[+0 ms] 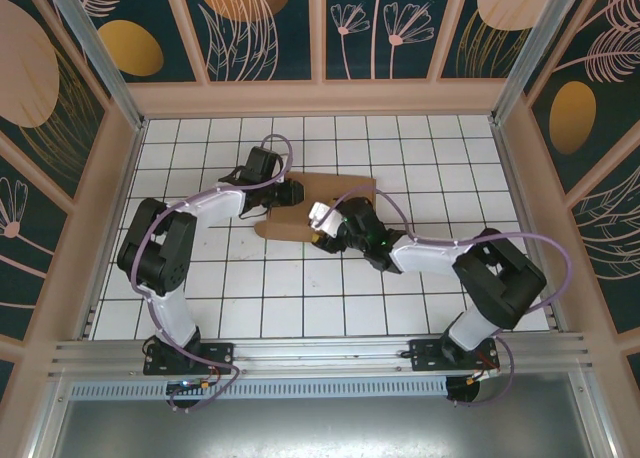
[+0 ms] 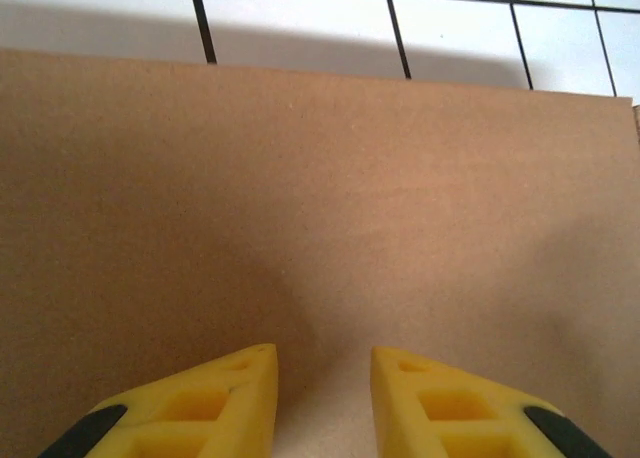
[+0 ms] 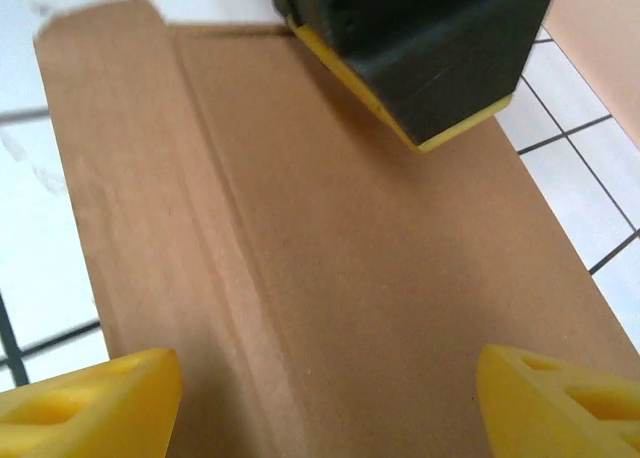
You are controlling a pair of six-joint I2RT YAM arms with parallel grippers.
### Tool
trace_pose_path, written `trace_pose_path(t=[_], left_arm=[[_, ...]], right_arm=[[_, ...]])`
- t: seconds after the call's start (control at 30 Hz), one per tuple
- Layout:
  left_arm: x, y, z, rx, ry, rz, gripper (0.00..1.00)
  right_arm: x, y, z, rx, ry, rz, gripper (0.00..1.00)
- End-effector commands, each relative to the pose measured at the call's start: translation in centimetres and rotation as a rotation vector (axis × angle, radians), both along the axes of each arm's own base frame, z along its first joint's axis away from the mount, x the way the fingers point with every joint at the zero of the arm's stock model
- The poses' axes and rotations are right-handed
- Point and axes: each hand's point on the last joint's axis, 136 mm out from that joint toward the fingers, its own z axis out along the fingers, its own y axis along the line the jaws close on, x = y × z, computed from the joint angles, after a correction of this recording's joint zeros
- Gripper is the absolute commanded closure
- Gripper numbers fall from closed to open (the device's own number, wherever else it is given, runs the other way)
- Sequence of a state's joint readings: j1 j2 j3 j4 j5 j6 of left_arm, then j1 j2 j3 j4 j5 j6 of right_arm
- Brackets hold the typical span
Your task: Fold the paper box
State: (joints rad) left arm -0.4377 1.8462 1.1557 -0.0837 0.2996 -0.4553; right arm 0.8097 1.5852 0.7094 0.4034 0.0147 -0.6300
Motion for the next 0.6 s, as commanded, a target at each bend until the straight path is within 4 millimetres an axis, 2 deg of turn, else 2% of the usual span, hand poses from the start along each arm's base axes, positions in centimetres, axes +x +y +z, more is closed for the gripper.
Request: trace_pose_path(t=[0.0,0.27,0.43,0.57], left_arm=[[-0.4,0.0,-0.8,0.015,0.019,-0.026,0.7],[-0.8,0.2,-2.5,0.037,0.056,-0.036,0.71],[-1.1,0.2,-3.0,0.047,0.064,-0.055,0.74],[-1.2,0.0,-3.0,0.037,0.067,-0.067,0.75]], right_arm=[[0.7,0.6,0.5,-0.07,-0.161,0.088,0.22],[3.4,-0.3,-2.6,-0.234,-0.218,-0.003,0.27],[4.9,-1.3,-3.6,-0.312,-0.292,-0.084,0.39],[4.2,-0.9,-4.8,-0.343,-0.301,-0.053,0.53]])
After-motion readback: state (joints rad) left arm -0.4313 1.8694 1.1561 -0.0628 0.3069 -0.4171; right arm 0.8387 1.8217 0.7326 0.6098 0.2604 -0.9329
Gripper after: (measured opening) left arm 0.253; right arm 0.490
